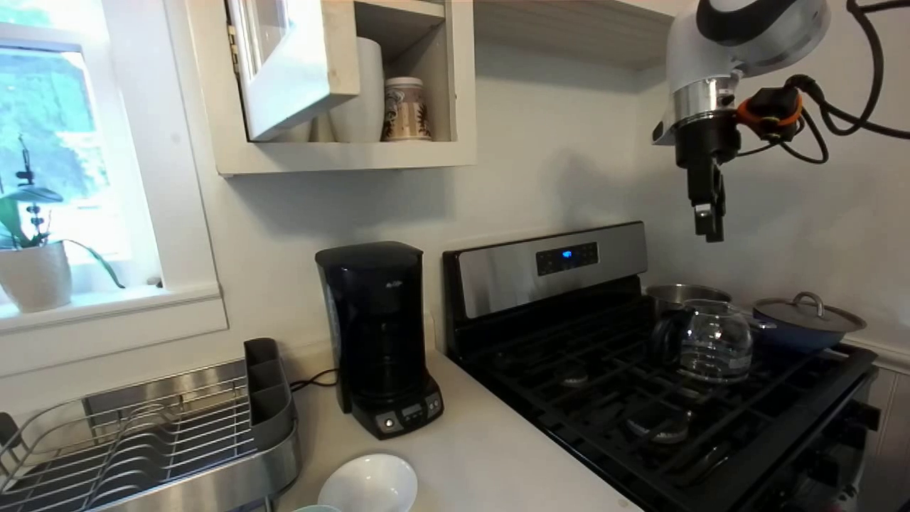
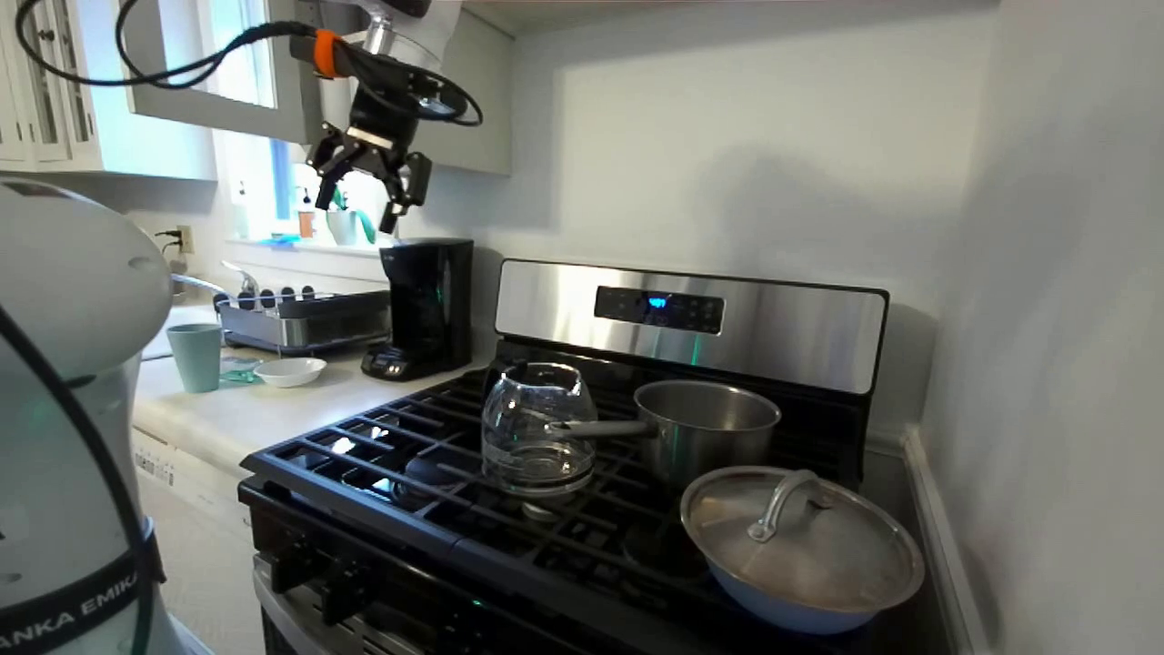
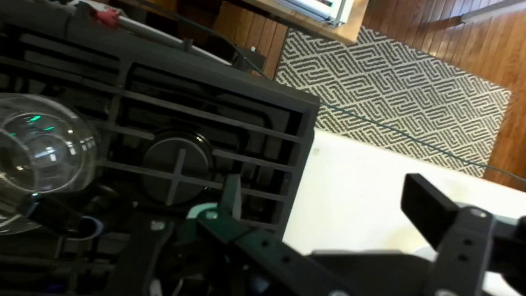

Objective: Press a button on the black gadget on the left

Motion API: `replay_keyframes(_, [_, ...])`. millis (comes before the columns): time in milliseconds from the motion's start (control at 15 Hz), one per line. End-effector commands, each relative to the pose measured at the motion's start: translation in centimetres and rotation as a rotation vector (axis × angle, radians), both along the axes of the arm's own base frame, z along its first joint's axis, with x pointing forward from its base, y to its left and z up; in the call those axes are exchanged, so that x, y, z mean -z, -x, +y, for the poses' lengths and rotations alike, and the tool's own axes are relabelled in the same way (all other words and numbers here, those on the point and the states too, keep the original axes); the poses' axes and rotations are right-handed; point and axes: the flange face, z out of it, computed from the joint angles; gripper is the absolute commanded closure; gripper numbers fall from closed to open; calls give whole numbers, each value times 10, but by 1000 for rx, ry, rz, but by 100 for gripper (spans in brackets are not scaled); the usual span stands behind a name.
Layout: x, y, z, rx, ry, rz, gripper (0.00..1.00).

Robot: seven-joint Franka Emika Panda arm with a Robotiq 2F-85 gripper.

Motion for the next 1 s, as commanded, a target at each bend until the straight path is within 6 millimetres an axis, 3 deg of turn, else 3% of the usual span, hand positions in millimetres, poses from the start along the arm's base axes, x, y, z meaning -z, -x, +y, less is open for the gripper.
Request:
replay_keyframes(0, [11,16,48,42,-89,79,0])
replay_keyframes(400, [51,40,115,7,-355,167,0])
replay_keyframes(467, [38,34,104,27,-260,161,0])
replay_keyframes(933, [41,34,105,26,-265,163,0])
